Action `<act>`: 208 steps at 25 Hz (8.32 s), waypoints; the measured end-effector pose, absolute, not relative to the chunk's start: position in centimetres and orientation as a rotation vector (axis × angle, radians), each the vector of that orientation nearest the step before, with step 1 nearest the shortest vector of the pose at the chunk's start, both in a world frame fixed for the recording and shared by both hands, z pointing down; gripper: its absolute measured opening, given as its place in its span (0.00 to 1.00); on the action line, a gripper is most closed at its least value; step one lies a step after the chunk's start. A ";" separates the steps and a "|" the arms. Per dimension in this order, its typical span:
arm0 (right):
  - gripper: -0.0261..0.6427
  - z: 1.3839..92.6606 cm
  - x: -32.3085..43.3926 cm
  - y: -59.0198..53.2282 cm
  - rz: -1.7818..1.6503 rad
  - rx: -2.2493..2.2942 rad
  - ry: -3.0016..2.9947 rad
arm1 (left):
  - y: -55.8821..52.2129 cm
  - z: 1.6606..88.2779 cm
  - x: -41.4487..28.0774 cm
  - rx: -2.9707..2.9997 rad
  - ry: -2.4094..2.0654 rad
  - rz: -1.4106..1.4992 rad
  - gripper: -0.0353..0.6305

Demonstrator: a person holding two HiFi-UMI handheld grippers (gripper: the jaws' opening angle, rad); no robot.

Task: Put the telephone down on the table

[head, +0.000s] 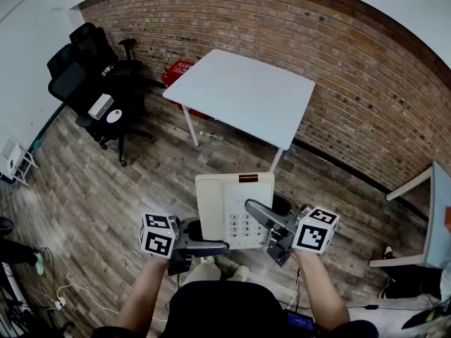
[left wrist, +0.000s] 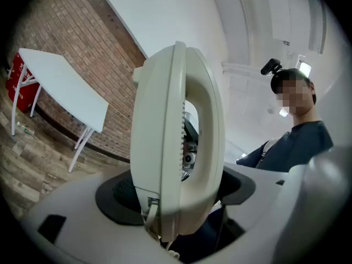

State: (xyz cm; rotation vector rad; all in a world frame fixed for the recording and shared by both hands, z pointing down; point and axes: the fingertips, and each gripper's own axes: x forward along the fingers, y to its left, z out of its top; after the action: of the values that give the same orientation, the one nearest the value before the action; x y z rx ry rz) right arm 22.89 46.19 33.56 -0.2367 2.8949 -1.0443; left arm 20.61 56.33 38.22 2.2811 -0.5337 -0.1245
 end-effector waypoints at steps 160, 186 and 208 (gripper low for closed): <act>0.44 36.3 6.7 -2.8 -1.243 -0.312 2.805 | 7.5 39.7 4.0 2.186 -0.531 -0.124 0.62; 0.44 37.8 1.0 -11.0 -1.272 -0.543 2.675 | -1.2 40.8 -3.5 2.181 -0.354 -0.012 0.63; 0.44 42.4 -1.1 -16.6 -1.364 -0.694 2.489 | -7.8 44.7 -6.7 2.139 -0.226 0.116 0.65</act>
State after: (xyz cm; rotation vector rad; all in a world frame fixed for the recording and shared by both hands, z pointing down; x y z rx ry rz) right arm -1.10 -16.63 42.36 -0.6939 2.4888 -1.3643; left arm -6.69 -7.84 44.69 2.1388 -0.2261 0.1162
